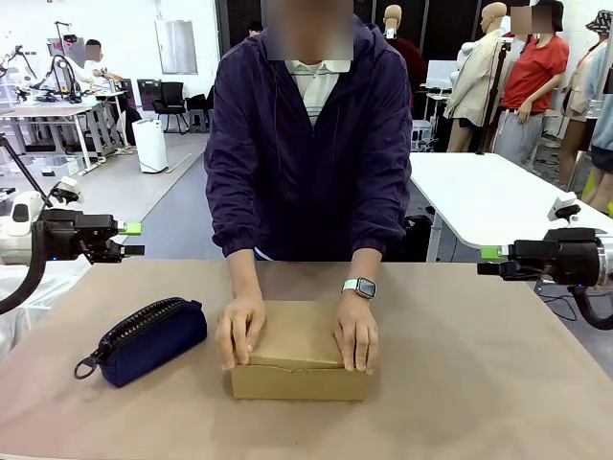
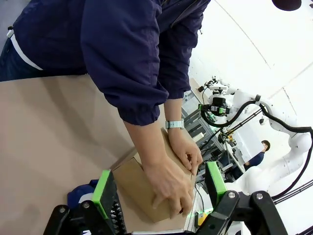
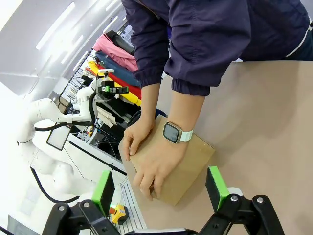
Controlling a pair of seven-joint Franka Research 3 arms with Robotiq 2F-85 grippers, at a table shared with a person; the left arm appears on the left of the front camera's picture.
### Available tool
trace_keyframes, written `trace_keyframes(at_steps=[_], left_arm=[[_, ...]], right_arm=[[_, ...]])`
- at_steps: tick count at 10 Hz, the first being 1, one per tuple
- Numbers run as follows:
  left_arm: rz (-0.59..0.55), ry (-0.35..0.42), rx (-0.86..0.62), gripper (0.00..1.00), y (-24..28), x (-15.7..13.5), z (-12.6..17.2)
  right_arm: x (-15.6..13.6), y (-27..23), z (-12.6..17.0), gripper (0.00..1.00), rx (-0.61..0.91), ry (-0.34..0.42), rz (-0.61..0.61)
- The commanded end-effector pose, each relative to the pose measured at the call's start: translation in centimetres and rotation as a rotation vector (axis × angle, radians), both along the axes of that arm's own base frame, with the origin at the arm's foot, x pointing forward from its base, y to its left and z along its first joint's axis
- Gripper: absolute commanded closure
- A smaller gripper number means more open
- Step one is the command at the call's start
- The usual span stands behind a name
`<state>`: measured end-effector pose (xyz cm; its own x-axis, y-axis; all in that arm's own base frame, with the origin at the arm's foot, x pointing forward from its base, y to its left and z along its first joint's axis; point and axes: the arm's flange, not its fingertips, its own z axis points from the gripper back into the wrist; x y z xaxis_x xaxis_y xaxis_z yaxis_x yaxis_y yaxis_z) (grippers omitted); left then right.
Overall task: Pack the items into the box.
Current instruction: Close the Mailer Box.
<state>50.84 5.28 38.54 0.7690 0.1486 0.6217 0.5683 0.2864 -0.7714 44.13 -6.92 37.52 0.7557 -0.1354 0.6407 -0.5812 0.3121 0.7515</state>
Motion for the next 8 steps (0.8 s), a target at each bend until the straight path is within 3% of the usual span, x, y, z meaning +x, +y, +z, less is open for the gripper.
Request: trace_keyframes(at_steps=[1, 8], left_arm=[[-0.003, -0.017, 0.001, 0.04, 0.13, 0.04, 0.00], [-0.003, -0.017, 0.001, 0.04, 0.13, 0.04, 0.00]], right_arm=[[0.31, -0.06, 0.19, 0.00, 0.005, -0.027, 0.004], [0.31, -0.06, 0.19, 0.00, 0.005, -0.027, 0.004]])
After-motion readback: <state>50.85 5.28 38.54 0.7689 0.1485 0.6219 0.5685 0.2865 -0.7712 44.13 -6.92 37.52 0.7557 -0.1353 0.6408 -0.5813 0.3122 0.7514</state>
